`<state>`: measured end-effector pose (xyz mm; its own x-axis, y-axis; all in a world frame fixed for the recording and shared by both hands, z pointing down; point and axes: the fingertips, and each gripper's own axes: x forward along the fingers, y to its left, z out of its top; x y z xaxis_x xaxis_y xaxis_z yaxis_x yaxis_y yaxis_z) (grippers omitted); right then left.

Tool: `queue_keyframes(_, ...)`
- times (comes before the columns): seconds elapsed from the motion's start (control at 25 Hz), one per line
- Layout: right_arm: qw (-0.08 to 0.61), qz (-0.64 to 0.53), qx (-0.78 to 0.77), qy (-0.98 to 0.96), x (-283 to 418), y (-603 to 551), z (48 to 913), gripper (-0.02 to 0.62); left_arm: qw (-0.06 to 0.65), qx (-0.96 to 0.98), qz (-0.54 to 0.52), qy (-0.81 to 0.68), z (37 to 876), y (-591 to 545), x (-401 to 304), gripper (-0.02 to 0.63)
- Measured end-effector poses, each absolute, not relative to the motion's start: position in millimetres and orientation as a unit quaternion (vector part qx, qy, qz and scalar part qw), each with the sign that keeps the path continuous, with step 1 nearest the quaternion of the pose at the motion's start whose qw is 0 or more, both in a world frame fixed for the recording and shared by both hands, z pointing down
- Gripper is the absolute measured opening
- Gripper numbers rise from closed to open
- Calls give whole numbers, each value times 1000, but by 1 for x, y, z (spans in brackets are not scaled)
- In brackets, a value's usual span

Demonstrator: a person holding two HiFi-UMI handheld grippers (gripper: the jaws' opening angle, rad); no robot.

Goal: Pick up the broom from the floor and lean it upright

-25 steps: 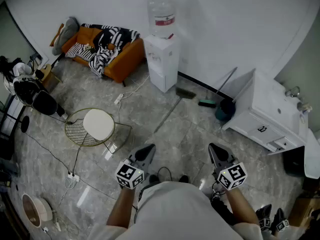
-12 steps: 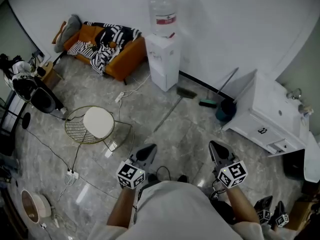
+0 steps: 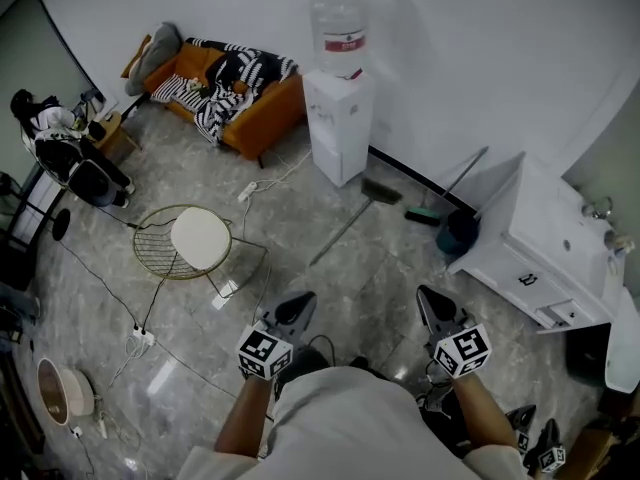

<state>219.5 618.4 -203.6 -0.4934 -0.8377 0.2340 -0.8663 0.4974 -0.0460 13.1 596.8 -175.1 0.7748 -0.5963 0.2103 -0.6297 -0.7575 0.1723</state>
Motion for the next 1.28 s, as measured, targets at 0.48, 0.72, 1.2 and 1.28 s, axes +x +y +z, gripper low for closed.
queue_keyframes(0.48, 92, 96, 490, -862, 223, 563, -186, -2, 120, 932, 65, -336, -167, 530, 13, 11)
queue_keyframes(0.72, 95, 109, 500, -854, 211, 493, -183, -2, 133, 937, 76, -314, -156, 449, 6, 11)
queue_keyframes(1.2, 84, 131, 540, -827, 155, 380, -168, -2, 122, 955, 86, -255, -142, 325, -49, 11)
queue_keyframes(1.28, 89, 133, 543, -824, 149, 363, -164, -2, 126, 958, 88, -244, -136, 307, -53, 9)
